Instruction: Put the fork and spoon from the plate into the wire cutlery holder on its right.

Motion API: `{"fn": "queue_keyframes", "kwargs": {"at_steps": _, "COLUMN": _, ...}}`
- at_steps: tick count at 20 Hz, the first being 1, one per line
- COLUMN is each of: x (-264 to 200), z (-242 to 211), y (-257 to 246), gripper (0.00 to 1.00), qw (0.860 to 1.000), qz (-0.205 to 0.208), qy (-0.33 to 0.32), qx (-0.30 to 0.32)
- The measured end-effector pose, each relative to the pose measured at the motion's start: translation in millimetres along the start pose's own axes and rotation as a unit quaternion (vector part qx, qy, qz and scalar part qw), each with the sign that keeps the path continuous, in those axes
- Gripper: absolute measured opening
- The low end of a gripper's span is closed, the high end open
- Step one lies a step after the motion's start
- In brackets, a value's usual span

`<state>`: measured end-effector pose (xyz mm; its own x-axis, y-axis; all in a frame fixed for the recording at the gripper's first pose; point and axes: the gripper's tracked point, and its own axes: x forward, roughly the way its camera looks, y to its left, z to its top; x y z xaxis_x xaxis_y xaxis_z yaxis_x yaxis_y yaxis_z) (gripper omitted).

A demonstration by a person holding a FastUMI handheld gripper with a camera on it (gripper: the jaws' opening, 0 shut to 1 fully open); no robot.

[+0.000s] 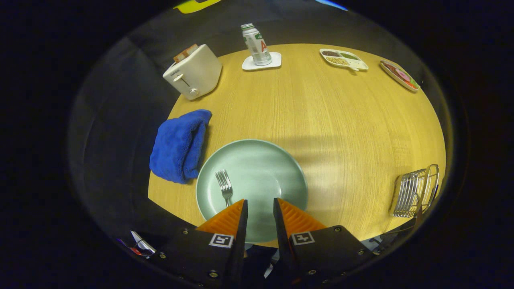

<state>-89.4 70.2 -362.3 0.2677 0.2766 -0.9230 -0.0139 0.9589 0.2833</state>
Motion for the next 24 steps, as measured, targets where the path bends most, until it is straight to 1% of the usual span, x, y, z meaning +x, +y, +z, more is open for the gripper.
{"fn": "queue_keyframes", "kwargs": {"at_steps": 8, "x": 30.0, "z": -38.8, "y": 31.0, "gripper": 0.38, "qw": 0.997, "qz": 0.032, "qy": 0.076, "qx": -0.001}}
{"fn": "queue_keyframes", "kwargs": {"at_steps": 13, "x": 42.2, "z": -51.1, "y": 35.8, "gripper": 0.38, "qw": 0.994, "qz": 0.028, "qy": 0.109, "qx": -0.004}}
{"fn": "queue_keyframes", "kwargs": {"at_steps": 14, "x": 41.8, "z": -55.6, "y": 30.0, "gripper": 0.38, "qw": 0.993, "qz": 0.031, "qy": 0.114, "qx": -0.003}}
{"fn": "queue_keyframes", "kwargs": {"at_steps": 20, "x": 48.7, "z": -70.3, "y": 35.3, "gripper": 0.38, "qw": 0.989, "qz": 0.042, "qy": 0.141, "qx": -0.014}}
{"fn": "queue_keyframes", "kwargs": {"at_steps": 21, "x": 66.8, "z": -92.0, "y": 34.5, "gripper": 0.38, "qw": 0.989, "qz": 0.038, "qy": 0.141, "qx": -0.013}}
{"fn": "queue_keyframes", "kwargs": {"at_steps": 22, "x": 34.0, "z": -86.8, "y": 27.5, "gripper": 0.24, "qw": 0.990, "qz": 0.026, "qy": 0.138, "qx": -0.018}}
{"fn": "queue_keyframes", "kwargs": {"at_steps": 23, "x": 53.0, "z": -71.0, "y": 34.0, "gripper": 0.11, "qw": 0.989, "qz": 0.034, "qy": 0.142, "qx": -0.025}}
{"fn": "queue_keyframes", "kwargs": {"at_steps": 24, "x": 51.0, "z": -69.3, "y": 31.1, "gripper": 0.10, "qw": 0.989, "qz": 0.034, "qy": 0.138, "qx": -0.034}}
